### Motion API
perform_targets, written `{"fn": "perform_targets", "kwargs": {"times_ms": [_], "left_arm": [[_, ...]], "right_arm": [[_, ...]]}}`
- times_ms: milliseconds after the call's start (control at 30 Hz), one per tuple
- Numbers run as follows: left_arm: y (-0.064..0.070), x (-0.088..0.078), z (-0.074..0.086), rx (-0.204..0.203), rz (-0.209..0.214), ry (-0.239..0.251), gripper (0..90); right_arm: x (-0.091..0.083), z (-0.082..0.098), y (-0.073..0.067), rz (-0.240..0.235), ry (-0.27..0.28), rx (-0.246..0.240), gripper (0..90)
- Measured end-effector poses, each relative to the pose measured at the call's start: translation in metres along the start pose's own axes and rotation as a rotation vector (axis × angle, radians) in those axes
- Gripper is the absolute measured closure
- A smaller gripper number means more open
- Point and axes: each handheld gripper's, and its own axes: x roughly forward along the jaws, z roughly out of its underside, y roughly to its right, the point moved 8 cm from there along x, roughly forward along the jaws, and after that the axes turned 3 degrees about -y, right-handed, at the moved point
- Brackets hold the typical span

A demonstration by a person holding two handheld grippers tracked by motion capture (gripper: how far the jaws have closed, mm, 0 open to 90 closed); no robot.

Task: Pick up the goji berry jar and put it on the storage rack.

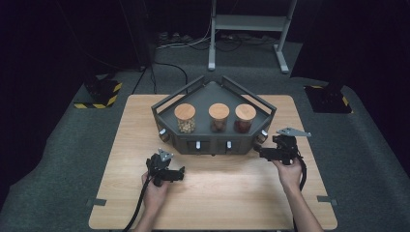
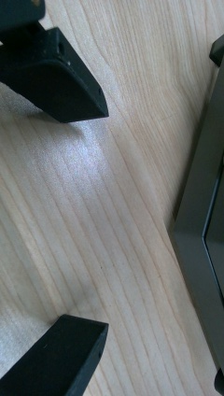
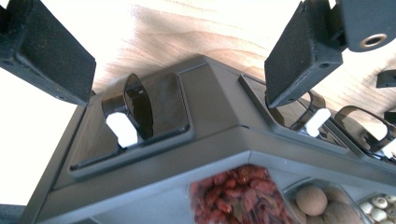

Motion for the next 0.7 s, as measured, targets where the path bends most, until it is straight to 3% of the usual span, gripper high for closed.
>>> {"fn": "perform_targets", "kwargs": {"times_ms": [700], "left_arm": [[0.0,0.0,0.0,0.0,0.0,0.0,1.0]], "right_arm": [[0.008,0.02,0.001,0.005,-0.018,0.013,9.1]]}}
